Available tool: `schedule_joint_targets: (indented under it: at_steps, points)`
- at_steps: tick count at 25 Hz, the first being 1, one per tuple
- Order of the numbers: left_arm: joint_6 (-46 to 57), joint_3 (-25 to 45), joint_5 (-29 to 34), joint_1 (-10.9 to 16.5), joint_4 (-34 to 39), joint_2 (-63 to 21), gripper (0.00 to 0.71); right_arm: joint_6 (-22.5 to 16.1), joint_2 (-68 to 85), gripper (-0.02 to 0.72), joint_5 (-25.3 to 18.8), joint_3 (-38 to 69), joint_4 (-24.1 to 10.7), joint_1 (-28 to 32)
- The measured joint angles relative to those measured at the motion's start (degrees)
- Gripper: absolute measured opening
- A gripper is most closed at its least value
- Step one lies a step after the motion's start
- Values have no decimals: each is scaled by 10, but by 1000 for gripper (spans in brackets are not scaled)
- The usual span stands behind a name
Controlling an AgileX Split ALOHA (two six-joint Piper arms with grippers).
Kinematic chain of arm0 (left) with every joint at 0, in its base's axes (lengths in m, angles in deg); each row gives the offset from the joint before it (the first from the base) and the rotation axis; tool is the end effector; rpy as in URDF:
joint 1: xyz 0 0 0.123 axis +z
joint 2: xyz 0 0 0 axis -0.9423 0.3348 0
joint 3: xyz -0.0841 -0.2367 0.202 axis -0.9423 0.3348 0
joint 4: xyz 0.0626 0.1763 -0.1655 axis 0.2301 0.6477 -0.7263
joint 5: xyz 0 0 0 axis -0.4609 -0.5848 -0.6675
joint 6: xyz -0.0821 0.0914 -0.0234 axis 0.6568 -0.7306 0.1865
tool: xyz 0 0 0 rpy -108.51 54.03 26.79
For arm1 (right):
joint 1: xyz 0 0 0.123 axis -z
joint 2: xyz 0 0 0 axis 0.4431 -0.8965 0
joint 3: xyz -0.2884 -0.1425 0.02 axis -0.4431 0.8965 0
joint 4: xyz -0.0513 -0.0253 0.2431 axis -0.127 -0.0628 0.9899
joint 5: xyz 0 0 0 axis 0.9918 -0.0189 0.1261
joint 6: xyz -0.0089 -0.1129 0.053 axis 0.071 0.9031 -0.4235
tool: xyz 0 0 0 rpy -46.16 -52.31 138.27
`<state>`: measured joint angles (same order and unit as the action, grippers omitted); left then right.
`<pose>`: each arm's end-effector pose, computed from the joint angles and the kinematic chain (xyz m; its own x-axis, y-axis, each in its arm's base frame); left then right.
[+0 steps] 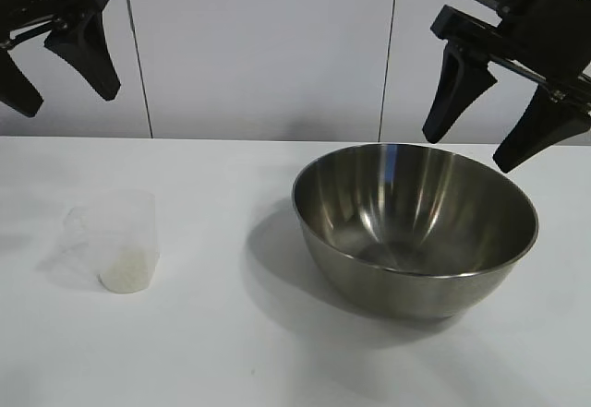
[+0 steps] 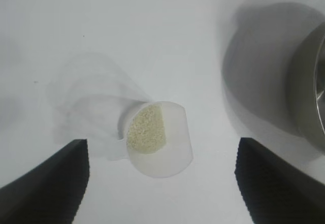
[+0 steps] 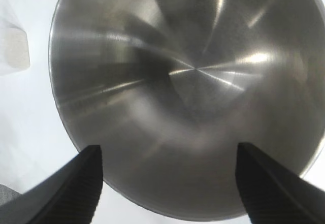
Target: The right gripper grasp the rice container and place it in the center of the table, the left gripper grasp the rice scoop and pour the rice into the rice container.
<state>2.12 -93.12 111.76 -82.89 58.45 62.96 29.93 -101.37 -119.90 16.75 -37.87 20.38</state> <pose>0.3491 -0.1065 0.2800 -0.9042 0.1003 -0.4153 0.2192 0.9432 -0.2495 0.3453 0.0814 0.2570 -0.9782 -0.0243 -0.2064 -0.1010 0.9237 0.3696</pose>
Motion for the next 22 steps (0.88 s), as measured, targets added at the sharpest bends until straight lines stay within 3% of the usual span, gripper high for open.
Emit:
schedule_joint_targets:
  at_steps: [8,14,22]
  points:
    - [0,0,-2,0,0,0,572,30,0,506,-16,-2,-6,0]
    - [0,0,-2,0,0,0,572,19,0,506,-79,-51,-91,0]
    - [0,0,-3,0,0,0,572,-26,0,506,-100,-75,-197,4]
